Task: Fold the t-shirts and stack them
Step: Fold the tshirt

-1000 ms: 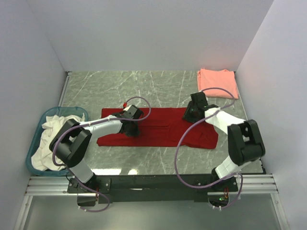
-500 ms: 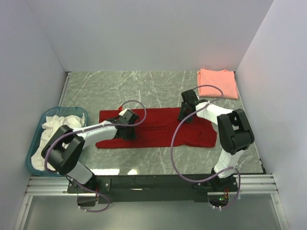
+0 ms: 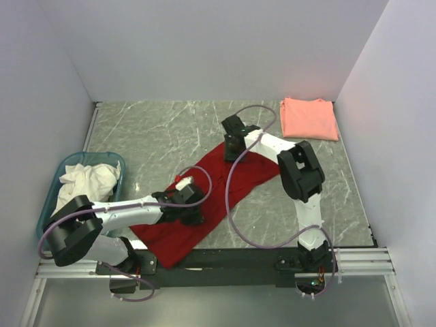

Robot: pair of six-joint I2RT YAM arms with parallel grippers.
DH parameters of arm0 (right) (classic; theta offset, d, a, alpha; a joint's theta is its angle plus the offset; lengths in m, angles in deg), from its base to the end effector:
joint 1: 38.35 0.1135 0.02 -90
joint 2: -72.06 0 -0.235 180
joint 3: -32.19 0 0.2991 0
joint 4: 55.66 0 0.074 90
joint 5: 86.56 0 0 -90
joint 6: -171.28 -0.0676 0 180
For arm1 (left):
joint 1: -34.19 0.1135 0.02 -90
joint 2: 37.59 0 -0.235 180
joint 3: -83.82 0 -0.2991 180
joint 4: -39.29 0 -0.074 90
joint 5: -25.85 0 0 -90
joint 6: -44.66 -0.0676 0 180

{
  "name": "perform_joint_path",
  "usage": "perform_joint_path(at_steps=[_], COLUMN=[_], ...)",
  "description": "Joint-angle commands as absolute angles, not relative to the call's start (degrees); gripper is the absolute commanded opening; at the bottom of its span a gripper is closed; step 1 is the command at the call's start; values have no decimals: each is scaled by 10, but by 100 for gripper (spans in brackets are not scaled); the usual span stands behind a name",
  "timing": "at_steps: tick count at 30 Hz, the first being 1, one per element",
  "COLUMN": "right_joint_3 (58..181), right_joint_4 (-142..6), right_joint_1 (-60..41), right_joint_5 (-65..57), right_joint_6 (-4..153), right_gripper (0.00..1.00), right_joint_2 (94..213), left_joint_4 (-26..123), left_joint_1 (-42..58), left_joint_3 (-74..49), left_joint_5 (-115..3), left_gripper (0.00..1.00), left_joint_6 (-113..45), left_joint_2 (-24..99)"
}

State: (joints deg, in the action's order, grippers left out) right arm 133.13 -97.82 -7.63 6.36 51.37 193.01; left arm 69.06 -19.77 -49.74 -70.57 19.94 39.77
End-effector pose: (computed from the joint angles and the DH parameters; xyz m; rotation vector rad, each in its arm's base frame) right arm 0.4213 0.2463 0.0875 -0.0020 2.6837 0.2766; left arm 0.1793 -0.2335 0.0660 -0.3100 2.7205 -0.5400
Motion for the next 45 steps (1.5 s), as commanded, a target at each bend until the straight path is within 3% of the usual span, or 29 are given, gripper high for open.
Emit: perform_joint_path(at_steps=[1,7,14,19,30,45], right_joint_3=[1410,1571,1638,1570,1323,1402], right_joint_4=[-1016,-1079,-1107,-1080,-991,-1034], right_joint_1=[-41,-21,-47,-67,-88,-132], right_joint_5=[36,40,48,55,62,60], right_joint_6=[534,569,600,584,531,560], right_gripper=[38,39,42,42,42,39], right_joint_2=[1989,2068,2060,1976,1855,1993], left_joint_4=[659,682,720,757,755,707], left_joint_1=[-245,-270,-268,-262,-263,-265], left_joint_3=[-487,-407,-362,-368,-463,-433], left_joint_5=[-678,-701,-735,-763,-722,-694], left_gripper=[23,24,26,31,28,26], left_joint_6=[272,253,222,193,139,111], left_joint_2=[419,472,457,423,370,474])
